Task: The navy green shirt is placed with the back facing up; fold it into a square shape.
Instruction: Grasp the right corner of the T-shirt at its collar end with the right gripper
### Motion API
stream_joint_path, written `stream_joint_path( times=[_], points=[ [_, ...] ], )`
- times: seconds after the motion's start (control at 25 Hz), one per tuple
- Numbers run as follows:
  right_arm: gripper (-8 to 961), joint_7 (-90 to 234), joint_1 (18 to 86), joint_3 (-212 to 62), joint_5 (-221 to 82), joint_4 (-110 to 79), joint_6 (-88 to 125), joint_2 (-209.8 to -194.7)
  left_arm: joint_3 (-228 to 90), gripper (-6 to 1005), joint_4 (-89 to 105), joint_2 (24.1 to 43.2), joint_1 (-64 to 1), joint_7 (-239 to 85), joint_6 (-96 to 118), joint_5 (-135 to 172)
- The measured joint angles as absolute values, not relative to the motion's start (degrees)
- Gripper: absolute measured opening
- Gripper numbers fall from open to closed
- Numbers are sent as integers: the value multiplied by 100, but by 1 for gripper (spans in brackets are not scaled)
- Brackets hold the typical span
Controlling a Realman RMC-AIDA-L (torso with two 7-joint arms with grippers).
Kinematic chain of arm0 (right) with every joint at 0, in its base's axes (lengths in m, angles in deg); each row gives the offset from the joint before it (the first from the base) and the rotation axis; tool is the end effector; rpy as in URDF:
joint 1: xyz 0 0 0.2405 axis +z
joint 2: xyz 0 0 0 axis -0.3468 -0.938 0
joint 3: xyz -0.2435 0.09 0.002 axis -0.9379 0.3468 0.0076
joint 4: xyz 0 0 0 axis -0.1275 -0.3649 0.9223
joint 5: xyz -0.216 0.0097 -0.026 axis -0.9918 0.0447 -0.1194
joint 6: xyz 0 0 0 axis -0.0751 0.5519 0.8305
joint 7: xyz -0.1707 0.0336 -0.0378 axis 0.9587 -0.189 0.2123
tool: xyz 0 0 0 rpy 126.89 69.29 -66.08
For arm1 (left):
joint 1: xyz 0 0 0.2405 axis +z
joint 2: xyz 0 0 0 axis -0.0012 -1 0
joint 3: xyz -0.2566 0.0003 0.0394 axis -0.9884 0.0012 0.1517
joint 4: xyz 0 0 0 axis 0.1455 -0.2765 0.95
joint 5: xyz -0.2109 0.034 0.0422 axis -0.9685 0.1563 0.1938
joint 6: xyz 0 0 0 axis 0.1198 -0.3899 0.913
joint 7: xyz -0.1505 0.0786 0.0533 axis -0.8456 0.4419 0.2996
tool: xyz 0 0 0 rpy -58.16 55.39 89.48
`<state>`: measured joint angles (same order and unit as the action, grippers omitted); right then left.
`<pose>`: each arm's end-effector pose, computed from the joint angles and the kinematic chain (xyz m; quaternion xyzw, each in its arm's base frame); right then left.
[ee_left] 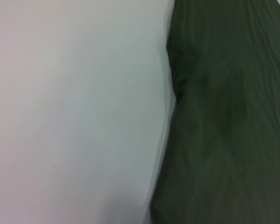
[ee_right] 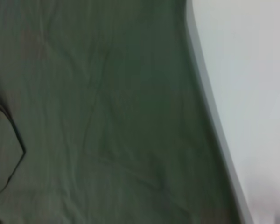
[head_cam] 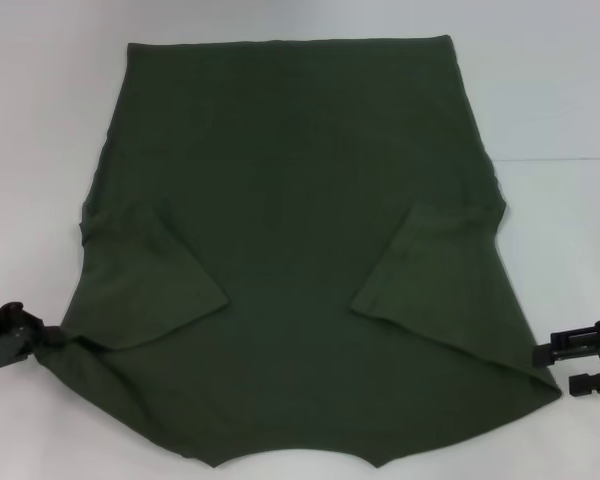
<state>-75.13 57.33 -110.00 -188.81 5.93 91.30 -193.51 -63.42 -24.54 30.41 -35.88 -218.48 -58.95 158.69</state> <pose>0.3420 0.3690 0.0236 -0.6606 0.7403 0.0652 0.1064 -0.3696 0.3715 0.0343 -0.6199 -0.7410 -0.1659 0.1979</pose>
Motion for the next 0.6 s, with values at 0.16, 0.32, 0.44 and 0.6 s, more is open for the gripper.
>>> stream_joint_path(
  times=[0.16,0.32,0.44,0.6],
  points=[
    [812,-7494,5744,-11008,-18883,593,9114,-19362,-6342,1,-2455,3046,-3609,-21847,-5859,15867],
    [812,-7482,5779,-11019,-18971,593,9092,-19374,-6341,1,-2449,3047,-3639,-21840,-5853,15859],
    [812,-7460,5794,-11022,-19041,594,9059,-19385,-6342,2,-2446,3050,-3645,-21835,-5847,15859],
    [812,-7450,5814,-11024,-19050,593,9018,-19388,-6342,2,-2439,3054,-3645,-21834,-5835,15859]
  ],
)
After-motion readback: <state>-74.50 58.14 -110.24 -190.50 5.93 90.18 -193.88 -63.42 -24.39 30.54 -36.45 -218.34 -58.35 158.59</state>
